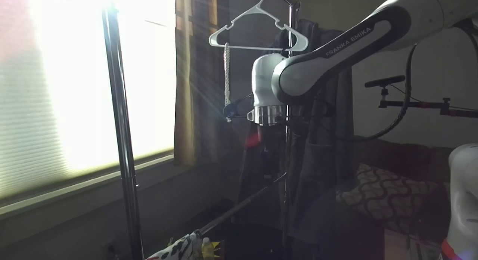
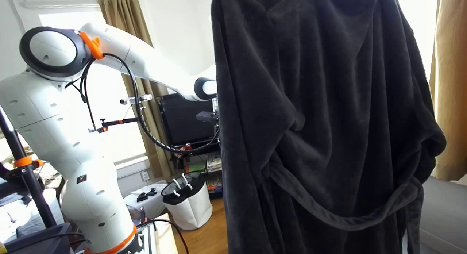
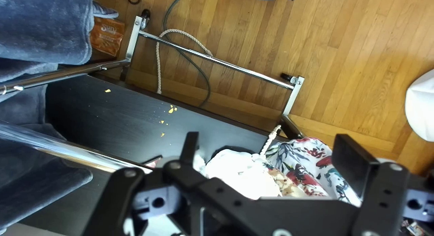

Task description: Remove the black hanger from the white hangers clamp bar and hang it on the bottom rail of the clothes hanging rack

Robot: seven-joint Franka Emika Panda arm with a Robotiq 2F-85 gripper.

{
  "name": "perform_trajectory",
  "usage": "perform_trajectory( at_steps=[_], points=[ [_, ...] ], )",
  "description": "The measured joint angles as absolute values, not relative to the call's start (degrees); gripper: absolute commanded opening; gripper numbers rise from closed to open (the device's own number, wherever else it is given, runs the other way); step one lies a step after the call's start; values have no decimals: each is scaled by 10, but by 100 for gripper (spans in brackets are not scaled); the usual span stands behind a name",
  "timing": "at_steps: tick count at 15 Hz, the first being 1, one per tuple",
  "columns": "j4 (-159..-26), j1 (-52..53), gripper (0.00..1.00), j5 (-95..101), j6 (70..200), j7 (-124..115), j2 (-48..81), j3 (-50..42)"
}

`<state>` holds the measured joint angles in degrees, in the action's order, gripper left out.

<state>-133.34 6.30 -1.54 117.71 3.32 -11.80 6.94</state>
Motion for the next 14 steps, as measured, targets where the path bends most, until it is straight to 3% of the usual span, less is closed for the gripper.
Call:
perform_trajectory(
  at_steps=[10,14],
  points=[
    [-1339,63,100,-69,1228,27,-124,67],
    [-1375,63,100,-99,1201,-13,-236,56]
  ],
)
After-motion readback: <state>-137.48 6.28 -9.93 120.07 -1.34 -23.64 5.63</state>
